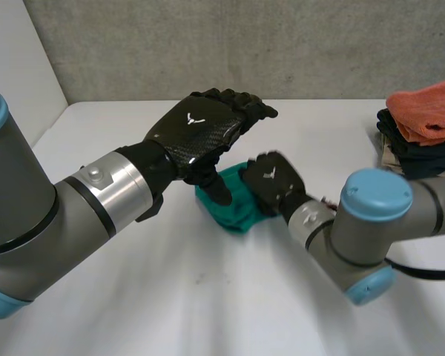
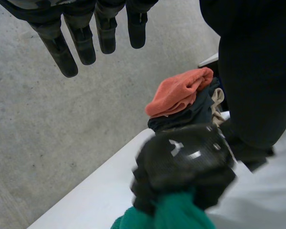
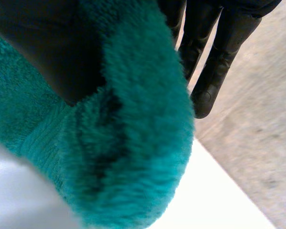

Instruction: Fold the laundry.

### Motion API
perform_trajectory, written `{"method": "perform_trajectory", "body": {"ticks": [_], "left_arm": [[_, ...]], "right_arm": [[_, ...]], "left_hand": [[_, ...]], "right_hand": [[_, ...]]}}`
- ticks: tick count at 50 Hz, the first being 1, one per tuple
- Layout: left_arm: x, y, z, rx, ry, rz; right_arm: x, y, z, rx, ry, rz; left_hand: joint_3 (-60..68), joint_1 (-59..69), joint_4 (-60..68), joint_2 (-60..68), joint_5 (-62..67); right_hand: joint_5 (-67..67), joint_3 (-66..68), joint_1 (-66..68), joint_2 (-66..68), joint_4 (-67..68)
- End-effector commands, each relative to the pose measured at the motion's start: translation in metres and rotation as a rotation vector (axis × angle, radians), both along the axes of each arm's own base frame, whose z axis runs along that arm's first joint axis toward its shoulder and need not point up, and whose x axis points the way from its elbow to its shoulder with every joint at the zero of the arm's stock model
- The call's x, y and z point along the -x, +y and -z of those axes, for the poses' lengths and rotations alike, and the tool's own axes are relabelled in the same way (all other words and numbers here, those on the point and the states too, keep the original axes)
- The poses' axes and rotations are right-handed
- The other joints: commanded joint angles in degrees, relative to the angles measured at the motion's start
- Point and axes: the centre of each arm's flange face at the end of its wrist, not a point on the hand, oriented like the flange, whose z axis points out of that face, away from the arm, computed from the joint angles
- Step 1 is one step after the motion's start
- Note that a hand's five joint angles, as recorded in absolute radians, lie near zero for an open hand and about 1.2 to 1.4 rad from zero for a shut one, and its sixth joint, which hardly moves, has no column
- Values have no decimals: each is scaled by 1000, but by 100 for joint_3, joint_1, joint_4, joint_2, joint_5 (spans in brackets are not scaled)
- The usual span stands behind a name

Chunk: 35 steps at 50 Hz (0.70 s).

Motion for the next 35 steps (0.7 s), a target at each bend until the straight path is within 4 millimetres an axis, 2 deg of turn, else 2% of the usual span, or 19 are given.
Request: {"method": "perform_trajectory", "body": {"ticks": [1,4,5,8,9,12,13,16,17,20,21,24,25,28,29,31,32,34,35], "left_arm": [[-1,-2,-2,6,4,-5],[-1,-2,-4,11,9,-8],[-2,-2,-5,13,10,-10],[-4,-4,-7,18,15,-25],[-5,-5,-8,19,15,-33],[-9,-9,-10,23,19,-65],[-9,-10,-11,26,21,-69],[-10,-10,-11,25,22,-76],[-10,-10,-11,25,22,-76],[-10,-10,-11,26,21,-77],[-10,-10,-10,25,20,-77],[-10,-10,-10,23,19,-76],[-10,-10,-10,23,19,-76],[-10,-9,-9,22,19,-74],[-10,-9,-9,22,19,-74],[-10,-9,-9,22,19,-74],[-10,-9,-8,21,16,-74],[-9,-9,-8,20,15,-74],[-10,-9,-8,18,14,-74]], "right_arm": [[7,-46,-55,161,-83,57],[12,-63,-75,219,-110,83],[17,-73,-88,259,-127,98],[24,-88,-115,334,-162,119],[30,-98,-131,385,-182,134],[45,-115,-157,460,-208,165],[57,-126,-172,507,-217,186],[77,-143,-192,576,-223,215],[92,-154,-202,619,-221,237],[119,-170,-212,671,-221,275],[139,-181,-213,686,-217,299],[166,-195,-204,681,-199,326],[181,-203,-194,668,-182,337],[203,-213,-174,642,-151,353],[217,-218,-157,618,-126,364],[234,-222,-138,584,-104,381],[252,-224,-118,547,-81,401],[268,-223,-99,513,-60,419],[282,-222,-82,485,-40,430]], "left_hand": [[61,176,113,103,-6],[61,176,113,103,-6],[61,176,113,103,-6],[61,176,113,103,-6],[77,193,130,119,10],[77,193,130,120,10],[77,193,130,120,10],[77,193,130,120,10],[77,193,130,120,10],[77,193,130,120,10],[77,193,130,120,10],[77,193,130,120,10],[77,193,130,120,10],[77,193,130,120,10],[77,193,130,120,10],[77,193,130,120,10],[77,193,130,120,10],[77,193,130,120,10],[77,193,130,120,10]], "right_hand": [[1582,1299,2660,1260,1192],[1582,1299,2660,1260,1192],[1582,1299,2660,1260,1192],[1582,1299,2660,1260,1192],[1582,1299,2660,1260,1192],[1582,1299,2660,1260,1192],[1582,1299,2660,1260,1192],[1582,1299,2660,1260,1192],[1582,1299,2660,1260,1192],[1582,1299,2660,1260,1192],[1582,1299,2660,1260,1192],[1582,1299,2660,1260,1192],[1582,1299,2660,1260,1192],[1582,1299,2660,1260,1192],[1582,1299,2660,1260,1192],[1582,1299,2660,1260,1192],[1582,1299,2660,1260,1192],[1582,1299,2660,1260,1192],[1582,1299,2660,1260,1192]]}}
